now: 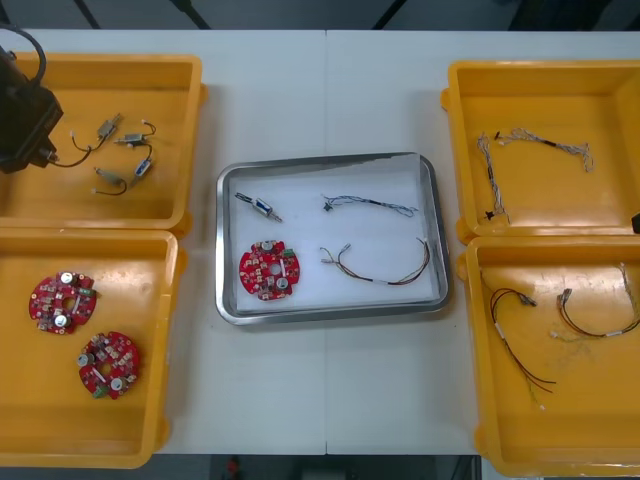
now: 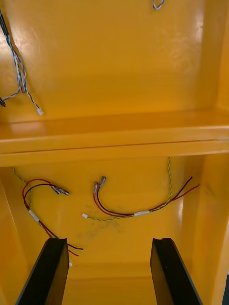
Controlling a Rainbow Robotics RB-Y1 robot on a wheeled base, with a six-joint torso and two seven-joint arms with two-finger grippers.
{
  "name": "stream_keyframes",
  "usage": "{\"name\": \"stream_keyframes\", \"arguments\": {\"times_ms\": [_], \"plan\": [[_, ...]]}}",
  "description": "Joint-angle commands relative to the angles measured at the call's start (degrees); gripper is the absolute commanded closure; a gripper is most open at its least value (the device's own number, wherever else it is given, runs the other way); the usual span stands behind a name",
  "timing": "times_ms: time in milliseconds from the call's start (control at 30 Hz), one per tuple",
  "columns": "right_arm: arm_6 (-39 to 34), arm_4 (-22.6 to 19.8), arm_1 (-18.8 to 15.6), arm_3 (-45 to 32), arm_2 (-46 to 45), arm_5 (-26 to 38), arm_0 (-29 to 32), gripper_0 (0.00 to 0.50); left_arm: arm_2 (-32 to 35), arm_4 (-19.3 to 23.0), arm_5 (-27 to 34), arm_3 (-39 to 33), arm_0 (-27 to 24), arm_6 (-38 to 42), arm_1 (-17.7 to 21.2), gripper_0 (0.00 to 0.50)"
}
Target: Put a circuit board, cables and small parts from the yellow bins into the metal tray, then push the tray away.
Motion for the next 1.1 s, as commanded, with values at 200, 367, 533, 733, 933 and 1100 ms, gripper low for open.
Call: {"name": "stream_keyframes", "arguments": {"times_ms": [200, 367, 533, 733, 933, 1100], "plan": [[-2.99, -1.09, -1.72, -1.45, -1.83, 0.20, 3.49, 0.000, 2.86, 5.65, 4.05, -9.86, -1.11, 2.78, 3.87, 0.500], [-3.87, -1.35, -0.14, -1.45, -2.01, 0.20, 3.57, 0.000, 2.34, 7.23, 4.23, -15.66, -1.11, 10.16, 3.08, 0.500], [-4.04, -1.61, 0.21, -1.45, -1.92, 0.20, 4.36, 0.000, -0.30, 5.91, 5.02, -21.64, -1.11, 16.75, 1.32, 0.500], [-4.04, -1.79, 0.48, -1.45, -1.92, 0.20, 4.98, 0.000, -2.41, 1.95, 7.39, -26.39, -1.11, 24.31, -2.99, 0.500], [-4.04, -1.79, 0.48, -1.45, -1.92, 0.20, 4.98, 0.000, -6.28, -4.37, 8.53, -29.02, -1.82, 31.52, -9.32, 0.500], [-4.04, -1.79, 0.48, -1.45, -1.92, 0.20, 4.98, 0.000, -8.91, -7.71, 9.24, -29.02, -3.14, 33.10, -14.59, 0.500]]}}
